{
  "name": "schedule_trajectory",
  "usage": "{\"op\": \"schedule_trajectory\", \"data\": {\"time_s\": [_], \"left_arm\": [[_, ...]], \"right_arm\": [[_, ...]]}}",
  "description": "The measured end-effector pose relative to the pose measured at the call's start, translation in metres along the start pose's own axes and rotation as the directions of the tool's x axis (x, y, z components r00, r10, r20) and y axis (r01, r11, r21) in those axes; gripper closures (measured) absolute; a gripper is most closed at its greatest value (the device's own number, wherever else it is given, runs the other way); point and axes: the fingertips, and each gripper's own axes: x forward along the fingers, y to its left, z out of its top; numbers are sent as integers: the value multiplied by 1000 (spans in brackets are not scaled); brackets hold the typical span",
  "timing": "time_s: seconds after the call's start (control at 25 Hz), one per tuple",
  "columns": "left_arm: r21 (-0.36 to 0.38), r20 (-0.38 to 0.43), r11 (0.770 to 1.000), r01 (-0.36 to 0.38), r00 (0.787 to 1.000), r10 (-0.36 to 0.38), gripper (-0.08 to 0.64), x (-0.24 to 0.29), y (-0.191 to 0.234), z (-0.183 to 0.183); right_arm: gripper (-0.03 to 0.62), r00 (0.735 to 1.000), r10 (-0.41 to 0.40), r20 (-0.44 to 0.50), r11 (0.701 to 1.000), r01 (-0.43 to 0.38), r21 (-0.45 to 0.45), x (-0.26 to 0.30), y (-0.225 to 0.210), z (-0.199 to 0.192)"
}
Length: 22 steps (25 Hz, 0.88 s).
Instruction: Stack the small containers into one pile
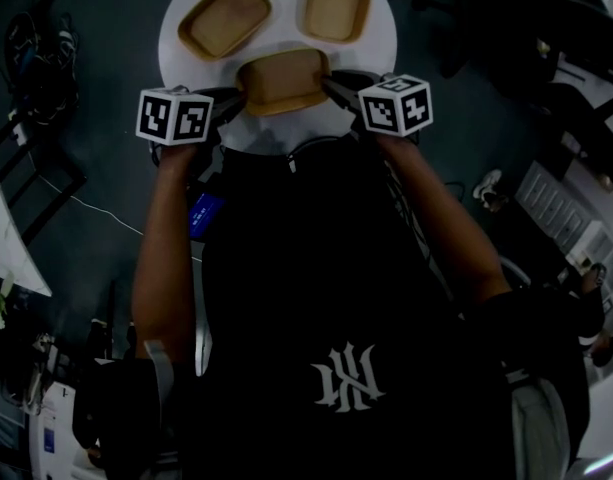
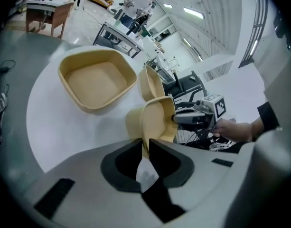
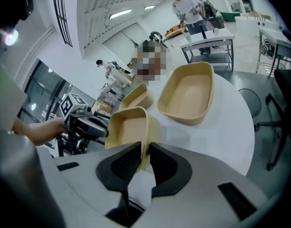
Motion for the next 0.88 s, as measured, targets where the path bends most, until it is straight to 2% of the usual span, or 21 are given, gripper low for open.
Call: {"op": "schedule_trajectory", "data": {"time_s": [0.6, 0.76, 0.88], "left_arm": [[91, 134, 996, 4, 991, -16, 511, -42, -20, 54], [113, 167, 993, -17, 986, -2, 511, -52, -21, 63], [113, 181, 994, 0, 983, -21, 512, -56, -22, 63]], "right_arm": [[515, 994, -17, 109, 995, 28, -98, -16, 15, 61], [520, 990, -34, 140, 989, 54, -139, -22, 19, 82], [523, 986, -35, 164, 983, 63, -171, -23, 25, 97]]}}
